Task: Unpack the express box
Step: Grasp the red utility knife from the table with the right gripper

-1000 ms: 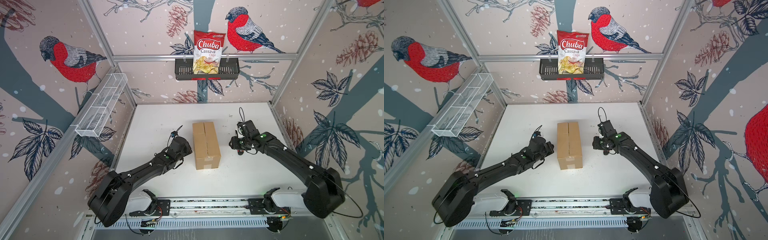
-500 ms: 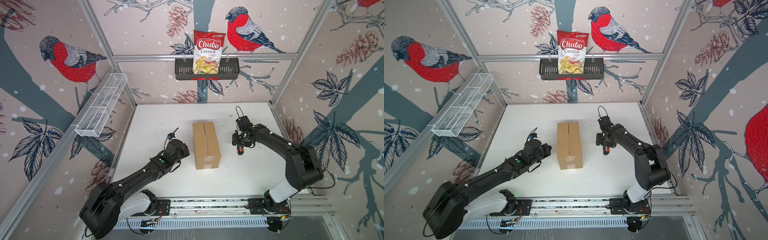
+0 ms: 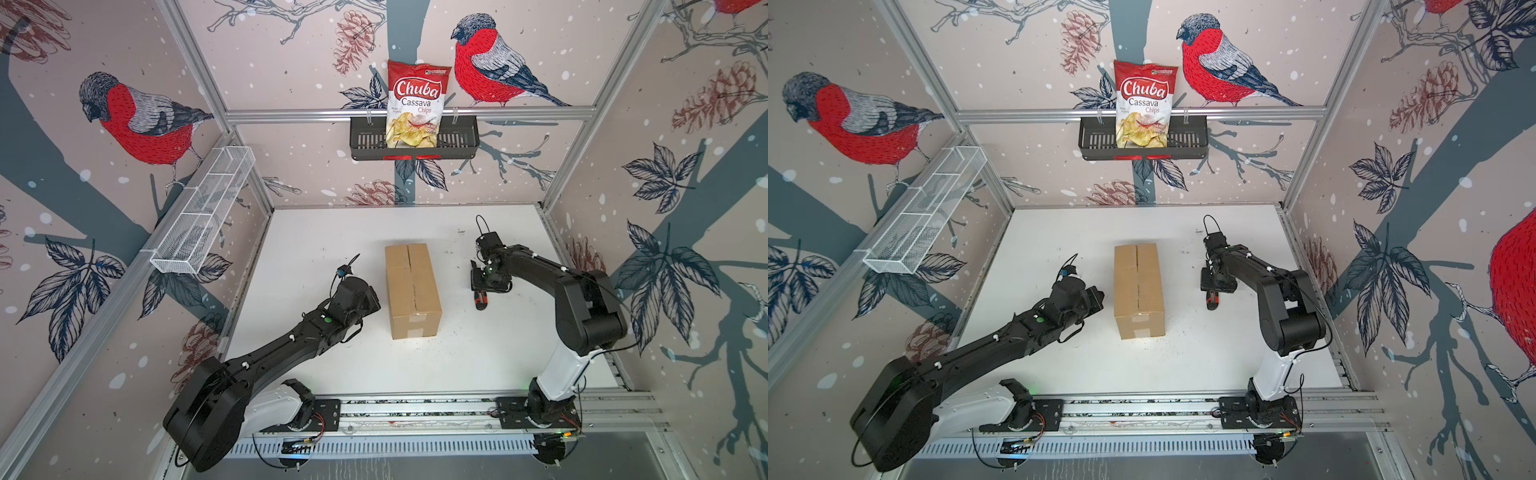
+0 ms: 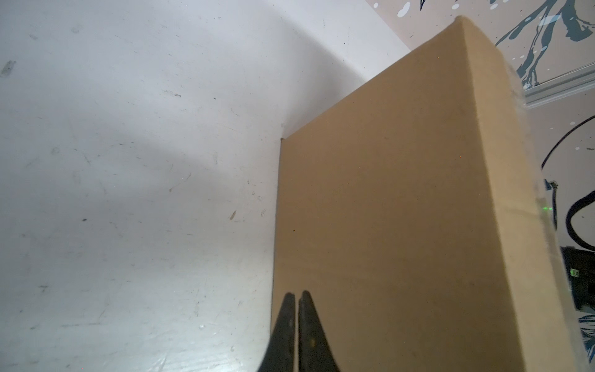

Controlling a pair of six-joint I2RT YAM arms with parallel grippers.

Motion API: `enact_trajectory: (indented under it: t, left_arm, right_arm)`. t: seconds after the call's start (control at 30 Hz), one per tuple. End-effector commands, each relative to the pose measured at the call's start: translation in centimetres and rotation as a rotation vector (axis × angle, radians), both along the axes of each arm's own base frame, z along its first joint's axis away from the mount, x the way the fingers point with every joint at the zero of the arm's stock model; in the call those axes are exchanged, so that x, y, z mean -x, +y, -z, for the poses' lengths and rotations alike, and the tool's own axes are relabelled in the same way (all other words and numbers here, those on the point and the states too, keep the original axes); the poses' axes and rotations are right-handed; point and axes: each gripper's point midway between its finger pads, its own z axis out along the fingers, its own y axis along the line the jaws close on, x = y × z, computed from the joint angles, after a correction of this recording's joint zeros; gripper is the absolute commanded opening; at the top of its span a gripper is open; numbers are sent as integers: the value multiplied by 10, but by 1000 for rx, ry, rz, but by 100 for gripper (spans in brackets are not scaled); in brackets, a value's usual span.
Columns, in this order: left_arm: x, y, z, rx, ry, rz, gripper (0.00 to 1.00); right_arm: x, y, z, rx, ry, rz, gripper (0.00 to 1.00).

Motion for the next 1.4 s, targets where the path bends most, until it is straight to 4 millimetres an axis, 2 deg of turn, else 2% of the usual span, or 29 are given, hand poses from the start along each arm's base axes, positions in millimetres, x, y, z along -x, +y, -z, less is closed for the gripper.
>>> enact_trajectory:
  t: [0.0,0.23,0.4,0.6,0.8,1.03,1.2,1.37]
  left_arm:
    - [-1,-3,-1,16,-3,5,9]
    - [3,-2,3,16,7,5,9]
    - [3,-4,4,19,6,8,9]
    - [8,-11,5,23,3,28,9]
    - [16,-24,7,39,-3,58,8]
    - [24,-40,10,62,-7,101,8]
    - [26,-49,9,73,-18,124,8]
    - [27,-58,10,86,-23,144,8]
  right_arm:
    - [-5,6,4,-19,0,-29,55]
    - [-1,9,15,-34,30,-34,45]
    - [6,8,18,-36,46,-27,43]
    - [16,6,20,-36,58,-23,27]
    - [31,8,4,-66,44,-20,20]
    - [74,6,-16,-65,56,-11,18]
    - [100,16,-36,-104,41,-16,18]
    - [117,25,-58,-133,20,-12,18]
